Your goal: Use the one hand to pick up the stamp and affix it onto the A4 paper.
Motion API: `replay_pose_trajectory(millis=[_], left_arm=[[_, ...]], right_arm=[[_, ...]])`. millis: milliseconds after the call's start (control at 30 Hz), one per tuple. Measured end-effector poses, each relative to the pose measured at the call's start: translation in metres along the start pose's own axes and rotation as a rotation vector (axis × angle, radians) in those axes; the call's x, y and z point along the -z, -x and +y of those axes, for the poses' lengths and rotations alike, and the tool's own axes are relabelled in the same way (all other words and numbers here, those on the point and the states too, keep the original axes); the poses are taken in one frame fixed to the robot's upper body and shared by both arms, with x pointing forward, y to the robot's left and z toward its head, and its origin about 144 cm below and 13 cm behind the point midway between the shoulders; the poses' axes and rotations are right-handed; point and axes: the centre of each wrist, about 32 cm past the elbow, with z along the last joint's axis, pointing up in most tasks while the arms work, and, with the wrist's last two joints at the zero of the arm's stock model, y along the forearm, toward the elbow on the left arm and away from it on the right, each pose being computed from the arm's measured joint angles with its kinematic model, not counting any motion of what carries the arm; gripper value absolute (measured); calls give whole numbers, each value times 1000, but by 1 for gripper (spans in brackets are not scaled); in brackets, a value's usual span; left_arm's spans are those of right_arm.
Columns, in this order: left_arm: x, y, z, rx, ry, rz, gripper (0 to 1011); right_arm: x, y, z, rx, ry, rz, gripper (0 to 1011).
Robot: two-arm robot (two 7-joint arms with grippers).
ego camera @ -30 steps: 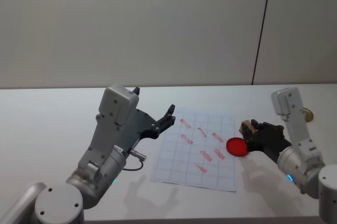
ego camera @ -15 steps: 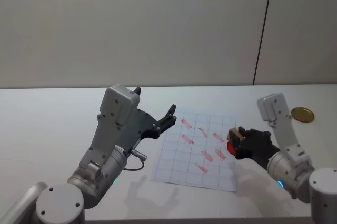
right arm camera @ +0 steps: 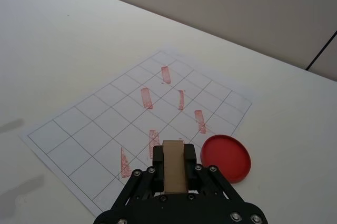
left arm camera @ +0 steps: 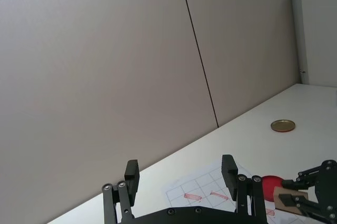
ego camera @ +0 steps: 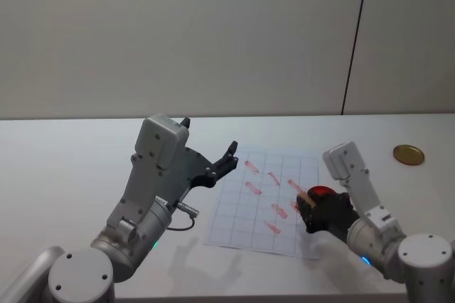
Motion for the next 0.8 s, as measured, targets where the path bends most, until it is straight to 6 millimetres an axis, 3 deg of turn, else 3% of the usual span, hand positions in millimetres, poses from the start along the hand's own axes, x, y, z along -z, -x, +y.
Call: replay_pose_trajectory(millis=[800], left_arm=[[0, 0, 0, 0, 0, 0, 993]], right_arm=[[18, 15, 21, -66, 92, -37, 223]])
